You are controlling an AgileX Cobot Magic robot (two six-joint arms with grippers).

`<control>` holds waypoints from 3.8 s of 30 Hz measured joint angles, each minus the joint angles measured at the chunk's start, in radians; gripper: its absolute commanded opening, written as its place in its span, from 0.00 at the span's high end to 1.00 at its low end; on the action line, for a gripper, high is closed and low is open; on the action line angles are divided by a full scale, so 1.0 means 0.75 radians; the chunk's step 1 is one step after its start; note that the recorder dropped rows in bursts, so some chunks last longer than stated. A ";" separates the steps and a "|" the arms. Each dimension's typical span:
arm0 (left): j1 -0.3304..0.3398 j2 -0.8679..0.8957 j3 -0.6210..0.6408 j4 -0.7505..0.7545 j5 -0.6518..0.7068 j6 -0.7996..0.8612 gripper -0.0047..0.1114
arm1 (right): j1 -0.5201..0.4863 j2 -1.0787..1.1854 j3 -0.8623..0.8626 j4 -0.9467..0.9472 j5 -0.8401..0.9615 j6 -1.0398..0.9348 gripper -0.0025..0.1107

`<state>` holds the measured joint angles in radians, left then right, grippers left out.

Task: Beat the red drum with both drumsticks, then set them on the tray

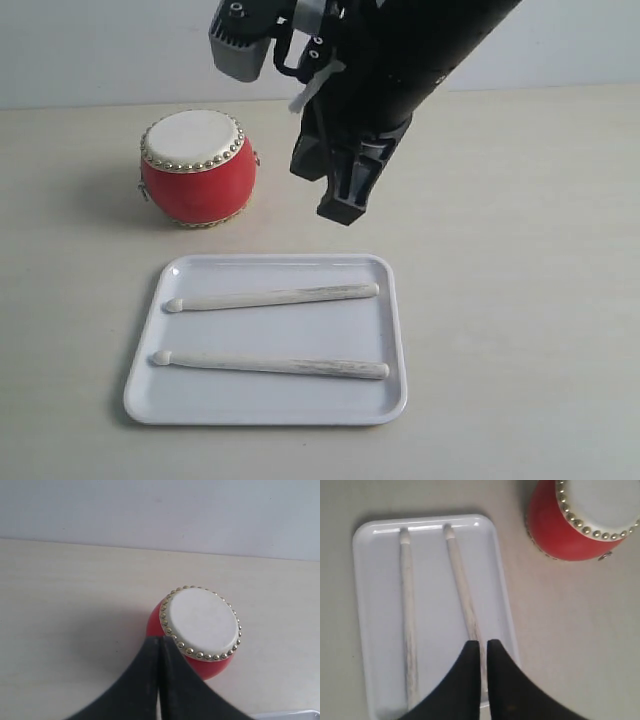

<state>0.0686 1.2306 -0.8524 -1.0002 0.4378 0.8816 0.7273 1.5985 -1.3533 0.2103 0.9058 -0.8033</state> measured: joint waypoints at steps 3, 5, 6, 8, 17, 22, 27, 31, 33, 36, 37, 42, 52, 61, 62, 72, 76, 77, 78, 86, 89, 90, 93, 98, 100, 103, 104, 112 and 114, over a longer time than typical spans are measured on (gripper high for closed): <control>0.000 0.000 0.000 0.000 0.000 0.019 0.96 | -0.033 0.000 0.016 0.000 -0.105 0.000 0.98; 0.000 0.000 0.000 0.000 0.000 0.033 0.96 | -0.062 0.000 0.030 0.000 -0.188 0.008 0.98; 0.000 0.000 0.000 0.000 0.000 0.036 0.96 | -0.078 0.000 0.033 0.000 -0.219 0.020 0.98; 0.000 0.000 0.000 0.000 0.000 0.036 0.96 | -0.117 0.000 0.039 0.012 -0.298 0.059 0.98; 0.000 0.000 0.000 0.000 -0.014 0.041 0.96 | -0.320 -0.034 0.120 0.236 -0.611 0.122 0.98; 0.000 0.000 0.000 0.000 -0.064 0.055 0.96 | -0.438 -0.071 0.235 0.460 -0.927 0.127 0.98; 0.000 0.000 0.000 0.000 -0.081 0.070 0.96 | -0.513 -0.065 0.318 0.655 -1.194 0.133 0.98; 0.000 0.000 0.000 0.000 -0.081 0.070 0.96 | -0.516 -0.048 0.325 0.689 -1.232 0.135 0.98; 0.000 0.000 0.000 0.000 -0.083 0.070 0.96 | -0.516 -0.044 0.325 0.694 -1.232 0.136 0.98; 0.000 0.000 0.000 0.000 -0.083 0.070 0.96 | -0.516 -0.045 0.325 0.699 -1.234 0.138 0.98; 0.000 0.000 0.000 0.000 -0.083 0.070 0.96 | -0.516 -0.045 0.325 0.699 -1.237 0.138 0.98; 0.000 0.000 0.000 0.000 -0.083 0.070 0.96 | -0.516 -0.045 0.325 0.699 -1.240 0.138 0.98; 0.000 -0.082 0.002 0.000 -0.067 0.070 0.96 | -0.516 -0.045 0.325 0.699 -1.240 0.138 0.98; 0.000 -0.634 0.240 -0.092 0.062 0.070 0.96 | -0.516 -0.045 0.325 0.699 -1.240 0.138 0.98; 0.000 -0.736 0.282 -0.097 0.065 0.070 0.96 | -0.516 -0.045 0.325 0.699 -1.240 0.138 0.98; 0.000 -1.245 0.513 -0.105 0.073 0.070 0.96 | -0.516 -0.045 0.325 0.702 -1.240 0.138 0.98; 0.000 -1.269 0.534 -0.107 0.073 0.070 0.96 | -0.516 -0.045 0.325 0.702 -1.240 0.138 0.98; 0.000 -1.269 0.538 -0.103 0.069 0.070 0.96 | -0.516 -0.045 0.325 0.702 -1.240 0.138 0.98; 0.000 -1.269 0.541 -0.091 0.060 0.073 0.96 | -0.516 -0.045 0.325 0.702 -1.240 0.138 0.98; 0.000 -1.269 0.578 -0.086 -0.004 0.045 0.96 | -0.516 -0.045 0.325 0.702 -1.240 0.138 0.98; 0.000 -1.290 0.634 0.021 -0.065 -0.083 0.96 | -0.516 -0.045 0.325 0.702 -1.240 0.138 0.98; 0.000 -1.307 0.653 0.113 -0.093 -0.168 0.96 | -0.516 -0.045 0.325 0.702 -1.240 0.138 0.98; 0.000 -1.380 0.693 0.485 -0.133 -0.478 0.96 | -0.516 -0.045 0.325 0.702 -1.240 0.138 0.98; 0.000 -1.529 0.763 0.984 -0.147 -0.987 0.96 | -0.516 -0.045 0.325 0.702 -1.240 0.138 0.98; 0.000 -1.595 0.804 1.096 -0.151 -1.067 0.96 | -0.516 -0.045 0.325 0.702 -1.240 0.138 0.98; 0.000 -1.632 0.871 1.162 -0.155 -1.116 0.96 | -0.516 -0.045 0.325 0.702 -1.240 0.138 0.98; 0.000 -1.634 0.892 1.175 -0.155 -1.123 0.96 | -0.516 -0.045 0.325 0.702 -1.240 0.138 0.98; 0.000 -1.634 1.044 1.231 -0.155 -1.139 0.96 | -0.516 -0.045 0.325 0.702 -1.240 0.138 0.98; 0.000 -1.634 1.064 1.241 -0.155 -1.139 0.96 | -0.516 -0.045 0.325 0.702 -1.240 0.138 0.98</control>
<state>0.0686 0.0050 -0.0542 -0.0695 0.3215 0.0272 0.3404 1.5645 -1.1092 0.7368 -0.0240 -0.6997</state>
